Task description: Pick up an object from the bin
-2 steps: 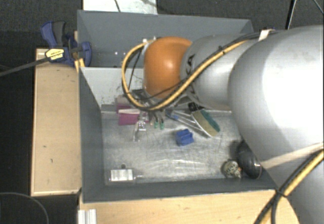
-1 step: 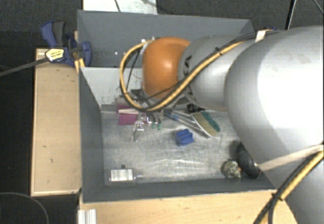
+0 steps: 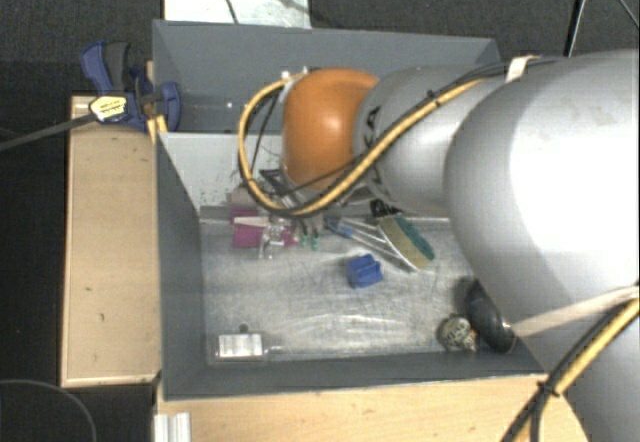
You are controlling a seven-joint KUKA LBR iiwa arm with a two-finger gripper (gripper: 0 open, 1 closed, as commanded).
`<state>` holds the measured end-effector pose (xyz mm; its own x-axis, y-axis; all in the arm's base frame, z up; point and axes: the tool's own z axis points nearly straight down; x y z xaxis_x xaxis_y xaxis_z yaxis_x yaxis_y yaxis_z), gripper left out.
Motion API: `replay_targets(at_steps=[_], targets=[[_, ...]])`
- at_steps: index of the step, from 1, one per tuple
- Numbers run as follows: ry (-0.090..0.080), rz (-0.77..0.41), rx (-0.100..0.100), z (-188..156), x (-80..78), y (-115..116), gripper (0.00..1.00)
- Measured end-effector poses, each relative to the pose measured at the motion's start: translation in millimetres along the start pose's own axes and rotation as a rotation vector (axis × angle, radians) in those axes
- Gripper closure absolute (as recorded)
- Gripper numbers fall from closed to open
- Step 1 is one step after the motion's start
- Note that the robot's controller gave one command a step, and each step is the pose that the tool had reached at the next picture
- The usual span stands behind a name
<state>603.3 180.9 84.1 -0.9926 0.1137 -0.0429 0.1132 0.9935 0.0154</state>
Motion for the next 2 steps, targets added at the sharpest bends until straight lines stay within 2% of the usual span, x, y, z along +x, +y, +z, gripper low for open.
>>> replay_targets(at_steps=[1, 2], targets=[[0.037, 0.003, 0.013, -44.0, -3.7, 1.0, 1.0], [0.038, 0.005, 0.012, -89.7, -6.8, 1.8, 1.0]])
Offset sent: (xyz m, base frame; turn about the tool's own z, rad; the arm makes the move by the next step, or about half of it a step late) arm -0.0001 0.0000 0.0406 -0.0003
